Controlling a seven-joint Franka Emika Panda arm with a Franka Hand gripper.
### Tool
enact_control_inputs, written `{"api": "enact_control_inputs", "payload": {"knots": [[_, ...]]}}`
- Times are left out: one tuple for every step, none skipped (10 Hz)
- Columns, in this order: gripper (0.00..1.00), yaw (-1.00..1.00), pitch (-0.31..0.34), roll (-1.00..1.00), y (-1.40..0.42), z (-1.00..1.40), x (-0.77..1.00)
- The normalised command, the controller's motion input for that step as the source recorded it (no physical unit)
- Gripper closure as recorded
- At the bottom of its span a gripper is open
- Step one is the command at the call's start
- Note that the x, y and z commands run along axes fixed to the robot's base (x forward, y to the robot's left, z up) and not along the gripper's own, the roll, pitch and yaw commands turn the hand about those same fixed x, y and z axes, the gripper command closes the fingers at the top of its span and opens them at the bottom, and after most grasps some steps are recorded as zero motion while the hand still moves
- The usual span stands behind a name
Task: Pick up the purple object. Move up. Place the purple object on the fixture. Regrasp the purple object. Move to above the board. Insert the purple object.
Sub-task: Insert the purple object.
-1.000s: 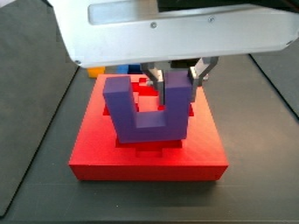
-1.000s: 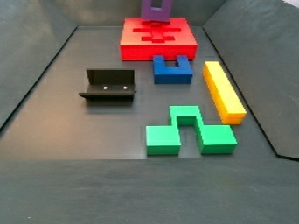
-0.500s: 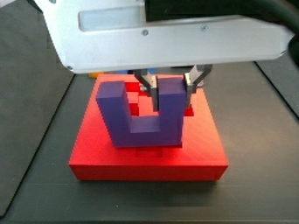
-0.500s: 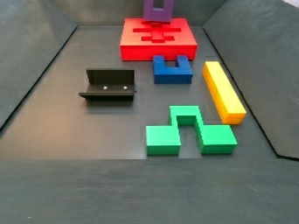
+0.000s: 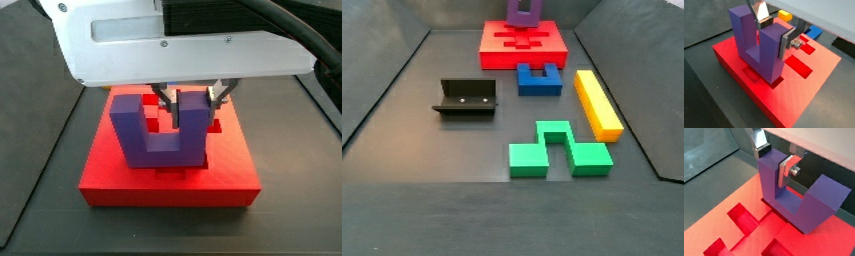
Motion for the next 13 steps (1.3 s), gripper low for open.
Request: {"api": "enact_control_inputs", "payload": {"knots": [[1.00,0.00,0.027,0.12,-0.06,-0.05,0.15],[1.00,0.00,0.006,0.09,-0.04,-0.02,0.09],[1.00,0.00,0.000,0.09,-0.03,-0.03,0.05],[1.00,0.00,0.004,0.09,-0.04,-0.02,0.09],[1.00,0.00,0.013,0.08,-0.05,0.00,0.18],[1.00,0.00,0.017,0.06,-0.03,0.00,0.23],[1.00,0.00,0.017,0.04,-0.02,0.00,0.24],[1.00,0.00,0.013,0.03,-0.03,0.00,0.26],[1.00,0.00,0.011,0.06,-0.02,0.00,0.15],[1.00,0.00,0.019,0.10,0.00,0.00,0.07],[1.00,0.00,0.011,0.14,0.00,-0.07,0.00],[1.00,0.00,0.000,0.03,0.00,-0.15,-0.04],[1.00,0.00,0.000,0.00,0.00,-0.17,-0.02]]}}
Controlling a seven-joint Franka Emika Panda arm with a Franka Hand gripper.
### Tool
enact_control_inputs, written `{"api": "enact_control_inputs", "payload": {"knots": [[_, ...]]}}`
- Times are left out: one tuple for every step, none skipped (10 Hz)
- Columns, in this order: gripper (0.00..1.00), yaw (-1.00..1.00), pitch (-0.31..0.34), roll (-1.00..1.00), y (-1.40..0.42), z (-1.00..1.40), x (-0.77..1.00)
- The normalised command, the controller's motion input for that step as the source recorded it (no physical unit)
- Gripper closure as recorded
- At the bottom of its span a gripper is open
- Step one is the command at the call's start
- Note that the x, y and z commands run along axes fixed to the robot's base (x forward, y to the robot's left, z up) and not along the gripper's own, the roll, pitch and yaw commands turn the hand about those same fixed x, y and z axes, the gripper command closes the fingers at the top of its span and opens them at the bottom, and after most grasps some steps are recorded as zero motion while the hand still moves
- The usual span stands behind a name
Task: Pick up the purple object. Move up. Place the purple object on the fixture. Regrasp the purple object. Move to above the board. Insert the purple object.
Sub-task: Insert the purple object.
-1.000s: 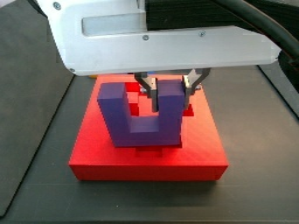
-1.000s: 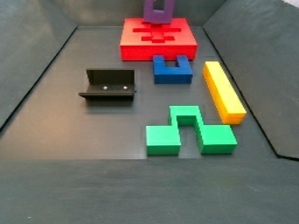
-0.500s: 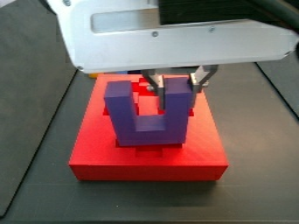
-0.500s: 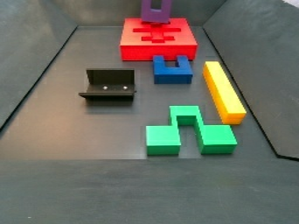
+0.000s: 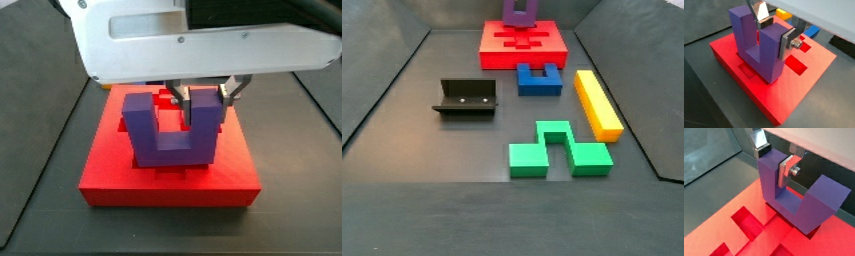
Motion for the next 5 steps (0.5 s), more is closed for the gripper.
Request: {"api": "enact_control_inputs", "payload": {"knots": [[1.00,0.00,0.000,0.00,0.00,-0.19,0.00],[1.00,0.00,0.000,0.04,0.00,-0.19,0.00],[1.00,0.00,0.000,0.04,-0.08,-0.15,0.09],[1.00,0.00,0.000,0.08,-0.08,-0.14,0.06],[1.00,0.00,0.000,0.11,-0.06,-0.16,0.01]]}}
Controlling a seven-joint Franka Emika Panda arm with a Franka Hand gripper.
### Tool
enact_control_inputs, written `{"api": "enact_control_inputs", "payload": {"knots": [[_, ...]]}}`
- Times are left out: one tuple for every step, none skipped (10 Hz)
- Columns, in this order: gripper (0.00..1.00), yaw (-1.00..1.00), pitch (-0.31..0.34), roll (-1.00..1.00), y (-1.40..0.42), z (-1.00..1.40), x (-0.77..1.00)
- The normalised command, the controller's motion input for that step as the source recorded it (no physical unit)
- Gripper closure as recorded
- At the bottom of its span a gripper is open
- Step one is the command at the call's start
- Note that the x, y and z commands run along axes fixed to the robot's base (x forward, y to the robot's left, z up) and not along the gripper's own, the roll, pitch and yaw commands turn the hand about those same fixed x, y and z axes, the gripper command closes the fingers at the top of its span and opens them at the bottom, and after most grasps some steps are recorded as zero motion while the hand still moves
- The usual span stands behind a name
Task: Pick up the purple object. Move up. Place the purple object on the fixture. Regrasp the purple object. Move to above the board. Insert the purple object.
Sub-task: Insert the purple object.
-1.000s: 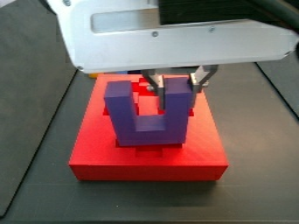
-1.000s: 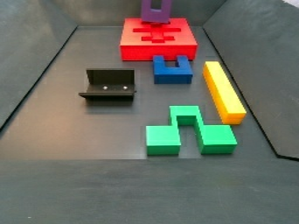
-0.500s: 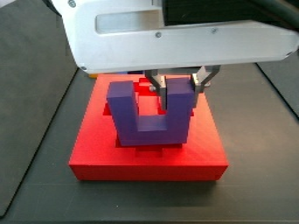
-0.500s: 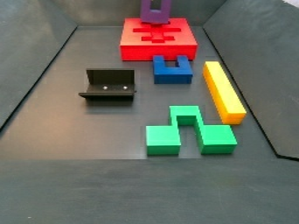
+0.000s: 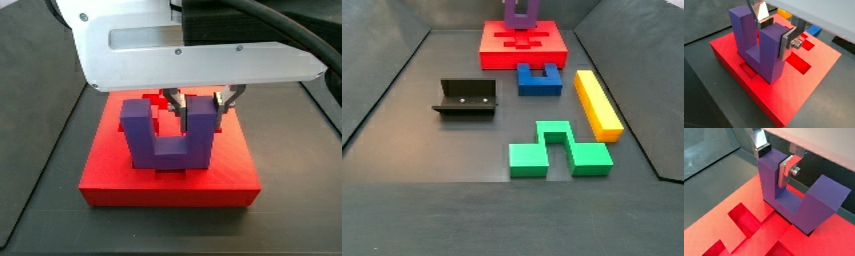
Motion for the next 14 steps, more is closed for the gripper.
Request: {"api": "enact_control_inputs", "payload": {"knots": [[1.00,0.00,0.000,0.10,-0.05,-0.17,0.00],[1.00,0.00,0.000,0.07,-0.02,-0.18,0.00],[1.00,0.00,0.000,0.06,0.00,-0.20,0.00],[1.00,0.00,0.000,0.08,-0.04,-0.21,0.04],[1.00,0.00,0.000,0.09,-0.05,-0.27,0.17],[1.00,0.00,-0.010,0.08,-0.08,-0.32,0.25],[1.00,0.00,-0.004,0.07,-0.10,-0.39,0.40],[1.00,0.00,0.000,0.09,-0.11,-0.42,0.51],[1.00,0.00,0.000,0.12,-0.09,-0.43,0.54],[1.00,0.00,0.010,0.14,-0.09,-0.43,0.54],[1.00,0.00,0.014,0.15,-0.08,-0.44,0.55],[1.00,0.00,0.043,0.19,-0.12,-0.51,0.63],[1.00,0.00,0.049,0.18,-0.14,-0.54,0.68],[1.00,0.00,0.036,0.18,-0.10,-0.42,0.49]]}}
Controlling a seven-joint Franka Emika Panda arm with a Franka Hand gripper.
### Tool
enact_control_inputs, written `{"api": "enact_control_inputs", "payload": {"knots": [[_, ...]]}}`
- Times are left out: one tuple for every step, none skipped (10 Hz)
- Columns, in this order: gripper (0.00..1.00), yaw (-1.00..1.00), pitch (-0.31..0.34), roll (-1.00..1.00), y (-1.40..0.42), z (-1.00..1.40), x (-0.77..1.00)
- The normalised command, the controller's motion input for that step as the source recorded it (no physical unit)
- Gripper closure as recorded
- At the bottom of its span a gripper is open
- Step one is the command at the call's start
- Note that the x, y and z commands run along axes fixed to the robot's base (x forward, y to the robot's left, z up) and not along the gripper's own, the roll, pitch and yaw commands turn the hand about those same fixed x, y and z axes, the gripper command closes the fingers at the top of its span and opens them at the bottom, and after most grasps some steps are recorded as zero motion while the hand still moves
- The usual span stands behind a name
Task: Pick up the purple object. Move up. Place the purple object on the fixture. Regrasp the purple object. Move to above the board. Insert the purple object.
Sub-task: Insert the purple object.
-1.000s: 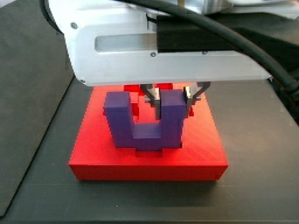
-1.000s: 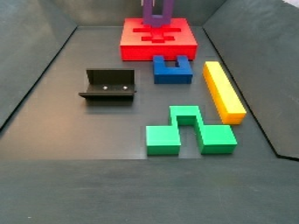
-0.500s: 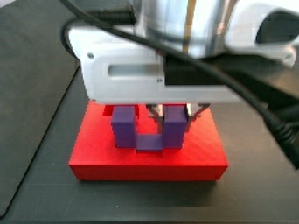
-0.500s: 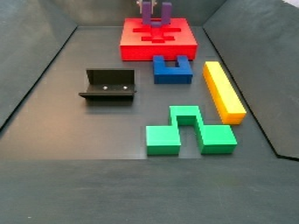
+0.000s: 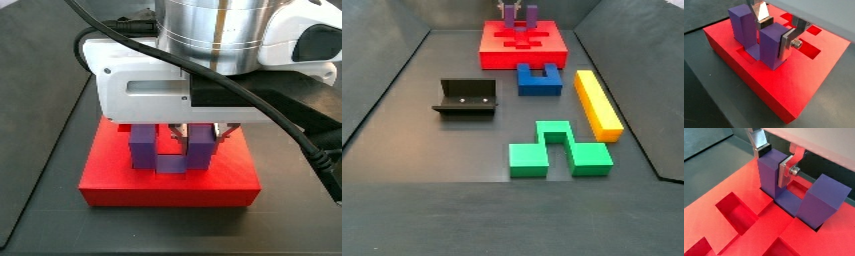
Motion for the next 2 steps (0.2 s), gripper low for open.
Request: {"api": "enact_control_inputs", "payload": {"knots": [[1.00,0.00,0.000,0.00,0.00,0.00,0.00],[1.00,0.00,0.000,0.00,0.00,0.00,0.00]]}}
